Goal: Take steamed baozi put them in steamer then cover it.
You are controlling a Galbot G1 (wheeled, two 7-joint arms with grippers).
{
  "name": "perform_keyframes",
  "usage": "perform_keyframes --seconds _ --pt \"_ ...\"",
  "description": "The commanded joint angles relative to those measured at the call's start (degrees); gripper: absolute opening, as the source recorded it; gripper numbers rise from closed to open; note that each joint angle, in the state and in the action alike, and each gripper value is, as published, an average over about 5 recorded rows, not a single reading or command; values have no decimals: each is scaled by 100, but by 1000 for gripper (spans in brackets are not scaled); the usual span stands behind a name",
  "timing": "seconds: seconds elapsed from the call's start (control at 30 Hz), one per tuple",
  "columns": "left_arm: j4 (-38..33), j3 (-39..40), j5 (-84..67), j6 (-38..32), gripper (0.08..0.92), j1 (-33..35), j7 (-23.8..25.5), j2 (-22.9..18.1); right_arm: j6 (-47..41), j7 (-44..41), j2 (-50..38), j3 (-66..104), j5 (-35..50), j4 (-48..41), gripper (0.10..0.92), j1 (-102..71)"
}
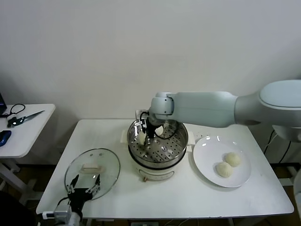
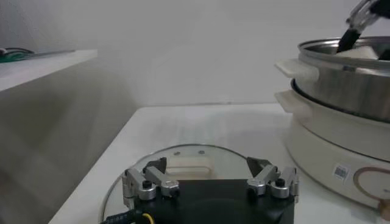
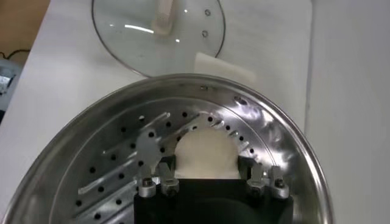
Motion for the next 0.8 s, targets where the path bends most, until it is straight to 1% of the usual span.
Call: perform_keyframes --seconds 0.03,0.17,0.23,0.3,0.43,0.67,0.8 --pt "-11 -13 -17 -10 823 16 1 7 -95 145 275 150 -80 -378 662 -453" --pt "-23 -23 -20 -10 823 31 2 8 -89 153 223 135 -78 -274 669 -363" --pt "-28 -31 -21 -10 823 38 2 8 0 59 131 108 -45 -163 698 -172" --pt "-29 -38 -18 -11 823 43 2 7 150 -86 4 31 19 -37 748 126" --pt "-23 -32 -4 -14 823 39 4 11 601 -567 -388 -255 138 170 814 930" --pt "-22 -3 7 -5 823 7 9 11 1265 -1615 -1527 -799 198 481 823 2005" --pt "-4 2 6 -4 823 -19 10 13 1678 -2278 -2316 -1272 -56 506 823 2453"
